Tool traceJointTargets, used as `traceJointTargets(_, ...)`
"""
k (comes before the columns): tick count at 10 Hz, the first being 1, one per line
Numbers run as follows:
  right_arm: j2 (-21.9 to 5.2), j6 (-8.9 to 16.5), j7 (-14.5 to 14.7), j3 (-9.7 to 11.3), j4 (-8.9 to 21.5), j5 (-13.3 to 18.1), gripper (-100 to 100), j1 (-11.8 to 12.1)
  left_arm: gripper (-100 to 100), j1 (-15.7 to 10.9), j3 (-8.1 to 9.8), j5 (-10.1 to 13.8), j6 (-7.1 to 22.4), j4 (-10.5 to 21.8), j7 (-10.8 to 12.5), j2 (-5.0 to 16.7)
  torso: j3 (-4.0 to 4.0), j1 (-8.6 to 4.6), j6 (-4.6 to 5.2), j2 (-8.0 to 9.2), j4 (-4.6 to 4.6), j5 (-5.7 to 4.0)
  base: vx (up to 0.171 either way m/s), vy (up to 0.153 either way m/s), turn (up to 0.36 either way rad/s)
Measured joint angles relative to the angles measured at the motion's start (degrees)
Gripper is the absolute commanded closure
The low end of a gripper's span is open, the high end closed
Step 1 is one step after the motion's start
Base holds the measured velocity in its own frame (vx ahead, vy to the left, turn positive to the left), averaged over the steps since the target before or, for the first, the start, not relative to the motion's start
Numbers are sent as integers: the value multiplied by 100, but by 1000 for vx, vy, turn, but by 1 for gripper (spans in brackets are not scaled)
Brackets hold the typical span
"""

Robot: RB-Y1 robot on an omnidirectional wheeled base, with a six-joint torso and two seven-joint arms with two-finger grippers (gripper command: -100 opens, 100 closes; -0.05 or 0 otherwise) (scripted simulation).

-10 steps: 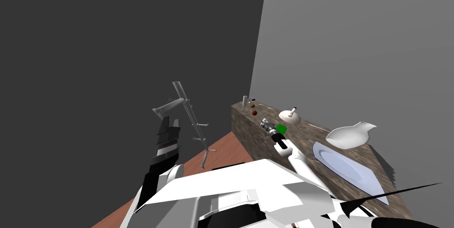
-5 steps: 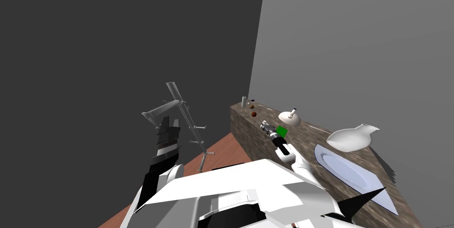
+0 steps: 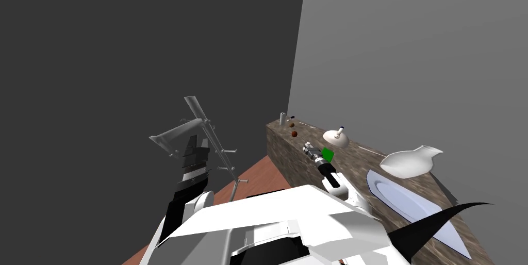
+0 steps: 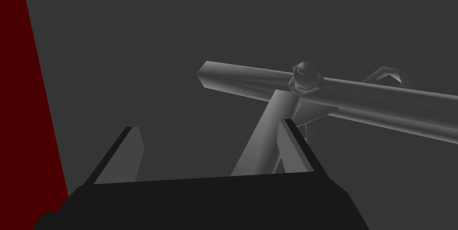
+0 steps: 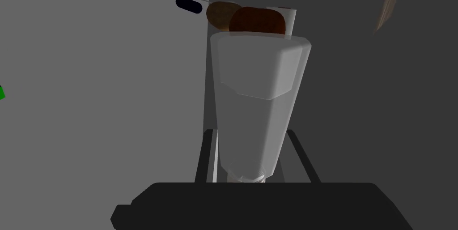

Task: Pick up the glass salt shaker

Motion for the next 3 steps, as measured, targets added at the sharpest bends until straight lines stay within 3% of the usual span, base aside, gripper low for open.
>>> traceJointTargets(2, 129, 85, -109, 49, -426, 139, 100, 312, 0, 0, 0, 0, 0, 0, 0, 0, -2, -3, 4, -4, 0, 0, 39, -15, -30)
traceJointTargets(3, 137, 90, -112, 49, -454, 143, 0, 321, 0, 0, 0, 0, 0, 0, 0, 0, 1, -1, 2, 3, -1, -1, 0, 0, 0)
